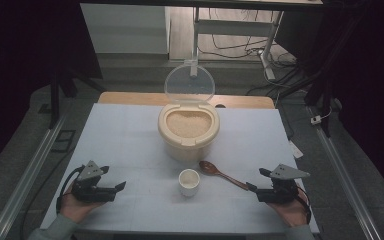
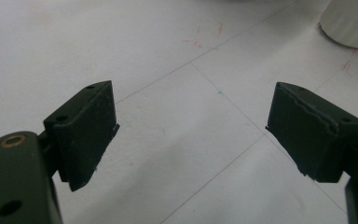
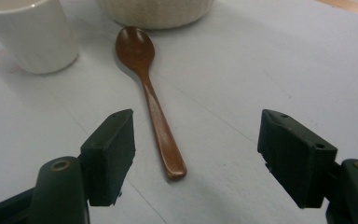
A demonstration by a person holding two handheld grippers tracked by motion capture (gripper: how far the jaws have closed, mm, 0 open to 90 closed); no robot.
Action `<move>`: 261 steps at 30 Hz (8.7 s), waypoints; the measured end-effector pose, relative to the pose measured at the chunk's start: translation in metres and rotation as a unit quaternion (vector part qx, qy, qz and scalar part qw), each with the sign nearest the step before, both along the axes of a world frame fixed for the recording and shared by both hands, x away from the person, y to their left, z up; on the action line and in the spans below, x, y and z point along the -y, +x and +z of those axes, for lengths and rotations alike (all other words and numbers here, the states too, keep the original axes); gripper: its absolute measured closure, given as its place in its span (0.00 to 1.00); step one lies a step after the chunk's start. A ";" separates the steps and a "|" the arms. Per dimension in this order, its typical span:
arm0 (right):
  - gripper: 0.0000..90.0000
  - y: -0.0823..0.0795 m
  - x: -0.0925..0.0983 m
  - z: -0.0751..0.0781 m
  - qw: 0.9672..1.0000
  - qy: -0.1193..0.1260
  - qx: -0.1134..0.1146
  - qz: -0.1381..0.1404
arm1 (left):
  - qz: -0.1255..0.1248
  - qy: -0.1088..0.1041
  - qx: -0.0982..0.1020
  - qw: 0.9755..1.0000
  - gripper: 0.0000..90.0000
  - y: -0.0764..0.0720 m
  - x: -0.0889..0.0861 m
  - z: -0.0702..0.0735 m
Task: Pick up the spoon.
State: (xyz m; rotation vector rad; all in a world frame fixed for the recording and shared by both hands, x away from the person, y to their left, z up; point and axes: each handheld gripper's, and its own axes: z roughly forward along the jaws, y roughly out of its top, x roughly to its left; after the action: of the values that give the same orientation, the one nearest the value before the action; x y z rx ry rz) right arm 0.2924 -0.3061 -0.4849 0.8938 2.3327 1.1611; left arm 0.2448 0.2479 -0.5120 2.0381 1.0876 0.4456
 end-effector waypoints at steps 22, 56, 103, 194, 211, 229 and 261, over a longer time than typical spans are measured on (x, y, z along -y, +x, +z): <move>0.34 0.031 -0.051 0.041 0.990 -0.105 -0.080 0.044 | -0.010 0.000 -0.005 1.000 0.17 0.002 0.001 0.001; 0.59 0.072 -0.090 -0.001 0.950 -0.240 -0.185 0.076 | -0.013 0.007 -0.010 1.000 0.17 0.000 0.001 -0.001; 0.89 0.054 -0.075 0.011 0.952 -0.227 -0.146 0.146 | -0.010 0.005 -0.014 1.000 0.18 -0.001 -0.001 -0.003; 0.89 0.012 -0.169 0.069 0.938 -0.198 -0.022 0.282 | -0.172 0.001 0.038 0.984 0.21 0.011 0.096 0.085; 0.89 0.008 -0.175 0.071 0.937 -0.192 -0.013 0.293 | -0.213 0.020 0.029 0.976 0.24 0.028 0.132 0.096; 0.89 0.004 -0.183 0.073 0.933 -0.195 0.006 0.304 | -0.273 0.087 -0.014 0.958 0.37 0.038 0.165 0.097; 0.89 -0.006 -0.189 0.074 0.918 -0.221 0.040 0.326 | -0.309 0.136 -0.064 0.939 0.61 0.048 0.176 0.086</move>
State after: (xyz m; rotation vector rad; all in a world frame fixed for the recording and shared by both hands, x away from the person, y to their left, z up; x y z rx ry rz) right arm 0.2864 -0.1167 -0.4113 -0.1074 2.7386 0.7818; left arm 0.2932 0.0717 -0.4265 2.5388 0.4138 0.1411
